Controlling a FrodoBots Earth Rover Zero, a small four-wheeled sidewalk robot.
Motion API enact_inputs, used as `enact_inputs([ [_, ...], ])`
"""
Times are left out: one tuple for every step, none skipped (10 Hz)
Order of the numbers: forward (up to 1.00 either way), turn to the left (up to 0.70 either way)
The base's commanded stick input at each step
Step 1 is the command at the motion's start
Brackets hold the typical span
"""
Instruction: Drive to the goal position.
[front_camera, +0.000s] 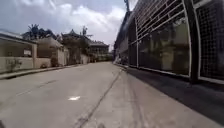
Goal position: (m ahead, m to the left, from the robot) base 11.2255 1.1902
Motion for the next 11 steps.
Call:
enact_inputs([
  [1.0, -0.4],
  [1.0, -0.4],
  [1.0, -0.24],
  [1.0, -0.07],
  [1.0, -0.01],
  [1.0, 0.0],
  [1.0, 0.0],
  [1.0, 0.0],
  [1.0, 0.0],
  [1.0, 0.0],
  [1.0, 0.0],
])
